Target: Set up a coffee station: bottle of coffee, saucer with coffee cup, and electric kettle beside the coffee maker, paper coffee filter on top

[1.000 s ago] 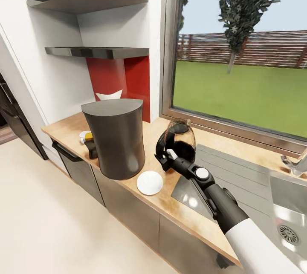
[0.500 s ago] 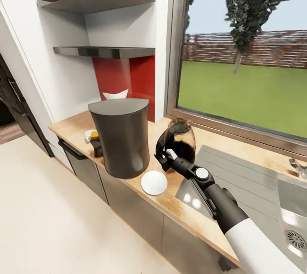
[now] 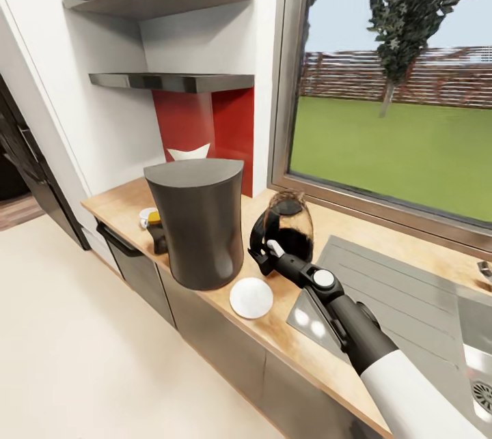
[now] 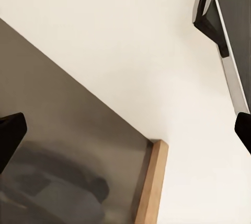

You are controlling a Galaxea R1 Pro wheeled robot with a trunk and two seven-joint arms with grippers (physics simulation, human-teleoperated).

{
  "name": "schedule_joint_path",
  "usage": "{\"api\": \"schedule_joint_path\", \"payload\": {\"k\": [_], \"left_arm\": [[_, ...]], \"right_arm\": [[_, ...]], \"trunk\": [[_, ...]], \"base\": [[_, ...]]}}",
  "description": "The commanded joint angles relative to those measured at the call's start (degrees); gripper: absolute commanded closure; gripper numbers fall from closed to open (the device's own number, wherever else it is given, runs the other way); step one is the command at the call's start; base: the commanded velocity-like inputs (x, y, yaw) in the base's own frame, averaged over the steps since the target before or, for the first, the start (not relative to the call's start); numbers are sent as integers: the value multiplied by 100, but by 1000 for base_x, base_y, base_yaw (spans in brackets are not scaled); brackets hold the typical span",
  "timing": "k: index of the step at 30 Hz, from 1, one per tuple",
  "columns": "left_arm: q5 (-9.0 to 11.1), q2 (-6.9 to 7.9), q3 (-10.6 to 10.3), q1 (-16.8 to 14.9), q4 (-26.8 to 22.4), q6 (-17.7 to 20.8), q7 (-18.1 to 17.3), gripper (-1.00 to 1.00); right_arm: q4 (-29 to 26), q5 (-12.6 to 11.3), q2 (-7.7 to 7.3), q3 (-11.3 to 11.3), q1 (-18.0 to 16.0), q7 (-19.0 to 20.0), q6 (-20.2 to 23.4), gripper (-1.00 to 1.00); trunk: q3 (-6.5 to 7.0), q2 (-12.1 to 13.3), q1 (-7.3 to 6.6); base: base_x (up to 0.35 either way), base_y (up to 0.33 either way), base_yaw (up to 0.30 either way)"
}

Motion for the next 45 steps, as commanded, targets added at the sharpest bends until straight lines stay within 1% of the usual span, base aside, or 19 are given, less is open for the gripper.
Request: {"api": "schedule_joint_path", "payload": {"k": [1, 19, 24, 32, 38, 45], "left_arm": [[48, -2, -49, -4, 8, -27, 7, -100], [48, 6, -46, -5, 12, -27, 7, -100], [48, 6, -49, -5, 12, -26, 7, -100], [48, 7, -44, -4, 12, -26, 7, -100], [48, 7, -42, -3, 12, -26, 7, -100], [48, 12, -40, -4, 12, -26, 7, -100]], "right_arm": [[13, -1, -3, 5, -5, 14, 29, 100], [80, 8, -3, 5, -5, 14, 26, 100], [207, 8, 11, 5, -5, 14, 18, 100], [246, 8, 23, 8, -5, 21, 13, 100], [429, 0, 31, 13, -5, 22, 0, 100], [457, 7, 32, 12, -5, 22, 0, 100]], "trunk": [[-9, -11, 4], [-9, -11, 4], [-9, -11, 4], [-9, -11, 4], [-9, -11, 4], [-9, -11, 4]], "base": [[87, 30, 0], [41, 26, 0], [0, 0, 0], [0, 0, 0], [0, 0, 0], [0, 0, 0]]}}
